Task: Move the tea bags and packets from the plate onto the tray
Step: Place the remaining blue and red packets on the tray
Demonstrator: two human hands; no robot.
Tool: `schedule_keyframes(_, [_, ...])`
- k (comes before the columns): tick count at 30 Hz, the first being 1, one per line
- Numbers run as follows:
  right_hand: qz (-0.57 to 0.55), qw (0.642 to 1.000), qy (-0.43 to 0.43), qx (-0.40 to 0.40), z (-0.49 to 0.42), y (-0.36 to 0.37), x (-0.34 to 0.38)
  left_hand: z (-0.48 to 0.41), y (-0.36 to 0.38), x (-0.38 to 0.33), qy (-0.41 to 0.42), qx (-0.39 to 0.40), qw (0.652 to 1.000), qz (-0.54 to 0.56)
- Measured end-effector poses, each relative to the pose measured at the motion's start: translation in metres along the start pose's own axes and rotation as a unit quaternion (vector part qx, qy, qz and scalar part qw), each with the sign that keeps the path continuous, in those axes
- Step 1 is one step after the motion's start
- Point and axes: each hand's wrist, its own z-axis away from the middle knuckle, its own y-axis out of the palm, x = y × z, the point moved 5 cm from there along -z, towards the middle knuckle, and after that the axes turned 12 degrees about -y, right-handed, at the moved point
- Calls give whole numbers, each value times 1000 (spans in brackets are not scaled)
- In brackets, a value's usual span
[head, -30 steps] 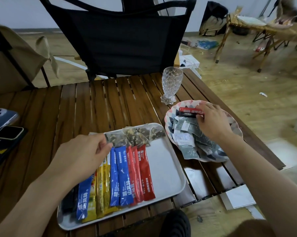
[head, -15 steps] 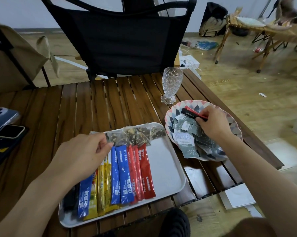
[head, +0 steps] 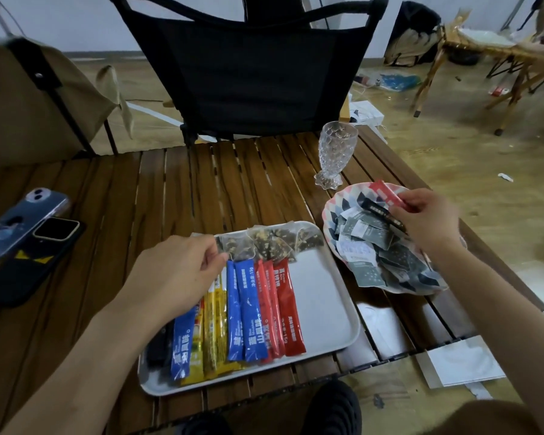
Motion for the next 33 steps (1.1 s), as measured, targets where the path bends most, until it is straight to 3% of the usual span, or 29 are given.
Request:
schedule_keyframes(7, [-56,991,-88,-84,6,-21,43,0,-4,6,-5,-11,1000,11])
schedule_keyframes(13, [-120,981,-84,127,33,19,86,0,-5,8,-8,-5,1000,13])
schedule_keyframes(20, [-136,923,-25,359,88,67,119,2,-9,10,-6,-10,1000,19])
schedule_keyframes(25, [-24,911,-90,401,104,75,120,2,-8,11,-10,2,1000,22])
schedule_keyframes(33, [-133,891,30,433,120,94,115,4,-10,11,-13,3,1000,21])
